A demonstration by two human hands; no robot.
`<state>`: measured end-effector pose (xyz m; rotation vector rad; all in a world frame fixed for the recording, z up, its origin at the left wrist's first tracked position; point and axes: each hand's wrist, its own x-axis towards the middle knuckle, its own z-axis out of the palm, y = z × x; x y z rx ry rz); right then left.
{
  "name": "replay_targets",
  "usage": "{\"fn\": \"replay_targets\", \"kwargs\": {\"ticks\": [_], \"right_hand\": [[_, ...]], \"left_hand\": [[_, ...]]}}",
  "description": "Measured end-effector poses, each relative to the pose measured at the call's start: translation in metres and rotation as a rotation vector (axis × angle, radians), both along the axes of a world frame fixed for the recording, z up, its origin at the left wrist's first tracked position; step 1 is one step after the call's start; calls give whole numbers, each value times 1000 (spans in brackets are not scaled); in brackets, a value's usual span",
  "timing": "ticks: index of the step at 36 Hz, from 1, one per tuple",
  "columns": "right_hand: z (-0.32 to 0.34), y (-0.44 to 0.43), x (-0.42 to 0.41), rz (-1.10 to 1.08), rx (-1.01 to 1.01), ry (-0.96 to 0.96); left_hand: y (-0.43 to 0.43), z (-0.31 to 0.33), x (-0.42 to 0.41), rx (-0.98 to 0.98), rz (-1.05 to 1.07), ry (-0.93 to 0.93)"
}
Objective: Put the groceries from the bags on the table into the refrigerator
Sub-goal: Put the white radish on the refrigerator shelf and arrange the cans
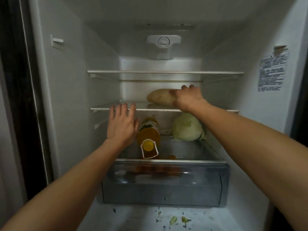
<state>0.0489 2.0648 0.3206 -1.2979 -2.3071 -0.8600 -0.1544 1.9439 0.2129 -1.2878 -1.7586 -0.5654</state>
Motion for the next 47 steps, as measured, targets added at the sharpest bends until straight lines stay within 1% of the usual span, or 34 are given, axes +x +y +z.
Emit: {"fn": "replay_targets", "kwargs": {"ticks": [4,7,10,14,18,21,25,30,35,37,40,43,45,47], "right_hand": [[-1,10,3,42,-159,108],[-3,7,9,87,-204,134],[-11,-7,22,120,-128,181],[-30,-38,40,155,61,227],[-53,-77,54,196,128,243],[-75,-108,58,251,123,259],[-110,-155,54,297,59,252],[-154,-228,37,364,-19,265],[-194,-318,9,414,-114,271],[-207,-354,-6,456,-153,255],[-222,-405,-34,533,-158,225],[-234,-454,-63,693,-151,230],[-242,-484,-80,789,-128,239],[-250,-509,-97,855,-132,237]], "left_hand": [[-17,-5,13,-70,18,-18],[-33,-18,20,-119,-2,-2],[-52,-30,25,-171,-19,28],[-77,-38,39,-195,-63,-46],[-106,-50,54,-185,-113,-113],[-135,-64,63,-202,-139,-126],[-192,-90,70,-213,-210,-103],[-285,-118,67,-267,-229,-74],[-391,-139,49,-246,-223,-59],[-433,-142,41,-248,-208,-52],[-486,-143,23,-223,-147,-45],[-530,-140,-1,-202,-85,-39],[-553,-136,-16,-175,-34,-79],[-571,-133,-29,-144,30,-173]]}}
